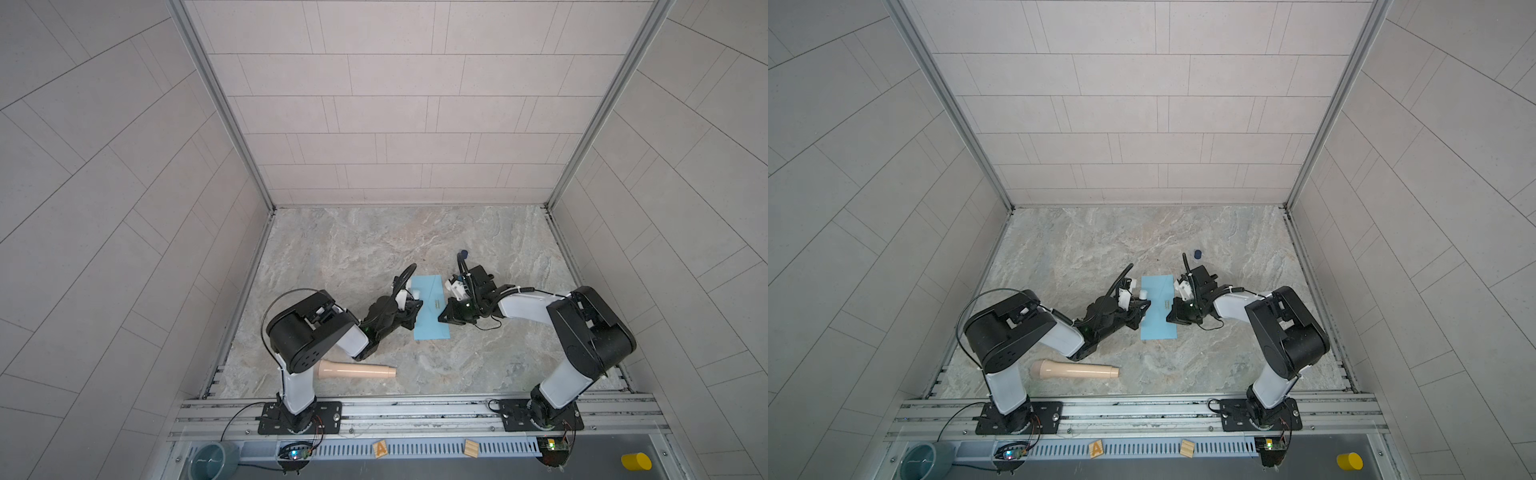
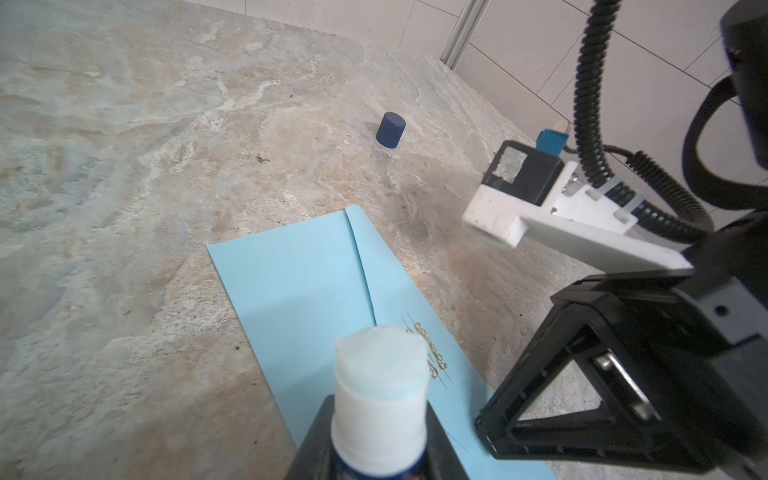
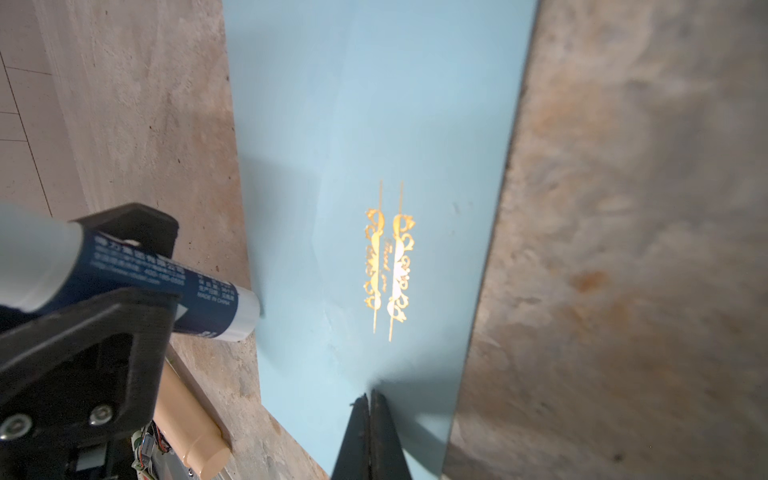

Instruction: Place the letter into the envelope and seal it

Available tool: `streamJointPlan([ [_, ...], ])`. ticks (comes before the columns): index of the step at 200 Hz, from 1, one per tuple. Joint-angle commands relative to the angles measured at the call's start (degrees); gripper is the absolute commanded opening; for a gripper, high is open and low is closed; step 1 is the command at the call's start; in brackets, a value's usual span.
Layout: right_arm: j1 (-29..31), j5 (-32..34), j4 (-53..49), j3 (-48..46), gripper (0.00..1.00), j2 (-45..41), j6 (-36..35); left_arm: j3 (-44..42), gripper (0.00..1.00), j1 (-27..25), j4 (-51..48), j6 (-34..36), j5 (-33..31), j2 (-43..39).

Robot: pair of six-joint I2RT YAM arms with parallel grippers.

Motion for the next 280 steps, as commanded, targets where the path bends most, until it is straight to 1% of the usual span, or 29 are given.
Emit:
streamJointPlan([
  [1, 0.3, 2.9, -1.2, 1.1, 0.00, 1.7, 0.3, 0.7, 0.00, -0.4, 0.0, 0.0, -0.7, -0.6],
  [65, 0.3, 4.0, 3.0, 6.1, 0.00, 6.9, 3.5, 0.4, 0.00, -0.4, 0.0, 0.1, -0.8, -0.6],
  [114, 0.4, 3.3, 3.8, 9.3, 0.00, 11.1, 4.4, 0.2, 0.00, -0.4, 0.2, 0.1, -0.9, -0.6],
  [154, 0.9, 3.2, 3.8, 10.0, 0.00, 12.0, 4.5, 0.3, 0.00, -0.4, 0.2, 0.1, -1.0, -0.6],
  [195, 0.9, 2.6, 3.3, 8.7, 0.00, 10.8, 4.0, 0.1, 0.00, -0.4, 0.1, 0.0, -1.2, -0.6],
  [280, 1.1, 2.7, 0.0, 2.3, 0.00, 4.7, 1.1, 0.6, 0.00, -0.4, -0.4, -0.5, -1.5, -0.4],
])
